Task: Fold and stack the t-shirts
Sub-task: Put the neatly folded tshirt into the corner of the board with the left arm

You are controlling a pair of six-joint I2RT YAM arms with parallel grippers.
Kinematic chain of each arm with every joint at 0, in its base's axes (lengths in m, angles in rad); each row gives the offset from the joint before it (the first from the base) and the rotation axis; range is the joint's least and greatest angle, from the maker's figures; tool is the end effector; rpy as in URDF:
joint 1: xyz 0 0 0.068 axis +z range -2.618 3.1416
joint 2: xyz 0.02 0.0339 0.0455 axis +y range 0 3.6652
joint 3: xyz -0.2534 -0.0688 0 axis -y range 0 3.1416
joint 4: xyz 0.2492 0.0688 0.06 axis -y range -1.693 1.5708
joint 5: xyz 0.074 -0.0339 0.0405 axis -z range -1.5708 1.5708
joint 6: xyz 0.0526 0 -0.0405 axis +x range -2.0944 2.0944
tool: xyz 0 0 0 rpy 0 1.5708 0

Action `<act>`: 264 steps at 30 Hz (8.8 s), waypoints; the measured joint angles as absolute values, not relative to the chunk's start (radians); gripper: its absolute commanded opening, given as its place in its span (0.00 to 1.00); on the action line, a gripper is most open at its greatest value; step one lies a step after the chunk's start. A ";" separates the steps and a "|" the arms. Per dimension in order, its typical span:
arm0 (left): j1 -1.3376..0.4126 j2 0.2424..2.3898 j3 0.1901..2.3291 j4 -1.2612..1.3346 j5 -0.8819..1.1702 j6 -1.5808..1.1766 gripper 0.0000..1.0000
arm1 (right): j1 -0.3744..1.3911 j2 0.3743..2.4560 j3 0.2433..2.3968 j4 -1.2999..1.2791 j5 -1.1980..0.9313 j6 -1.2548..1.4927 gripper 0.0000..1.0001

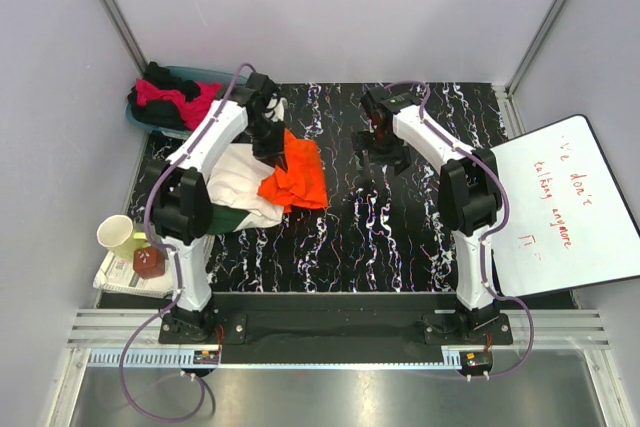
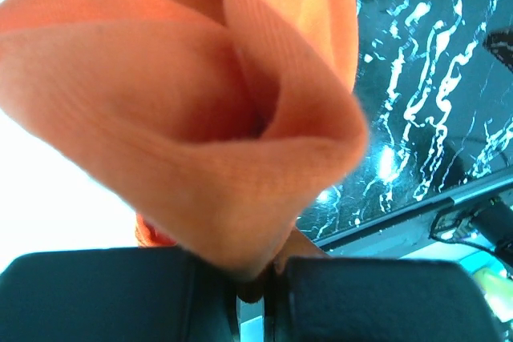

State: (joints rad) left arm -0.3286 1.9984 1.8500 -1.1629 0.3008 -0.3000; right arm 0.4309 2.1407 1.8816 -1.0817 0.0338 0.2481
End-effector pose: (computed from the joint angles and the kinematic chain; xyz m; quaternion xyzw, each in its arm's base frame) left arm 0.3852 -0.1478 0.2465 0.0334 0.9800 -0.1808 0.0757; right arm 0.4022 0.1829 0.1978 -0.0887 0.9893 0.0224 0.1138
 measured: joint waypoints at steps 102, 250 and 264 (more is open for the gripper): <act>0.064 1.901 1.542 -1.052 0.112 -0.419 0.14 | 0.649 2.549 2.305 -1.004 -0.656 0.371 0.63; -0.030 1.817 1.645 -1.140 0.134 -0.366 0.04 | 0.522 2.380 2.236 -1.111 -0.550 0.258 1.00; 0.051 1.808 1.479 -1.192 0.091 -0.380 0.76 | 0.522 2.380 2.210 -1.111 -0.551 0.249 1.00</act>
State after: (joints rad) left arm 0.0509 1.8084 1.4788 -1.1915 0.0910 -0.3798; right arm 0.5224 2.3798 2.2101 -1.1110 -0.5507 0.2493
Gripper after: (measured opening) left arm 0.393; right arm 0.994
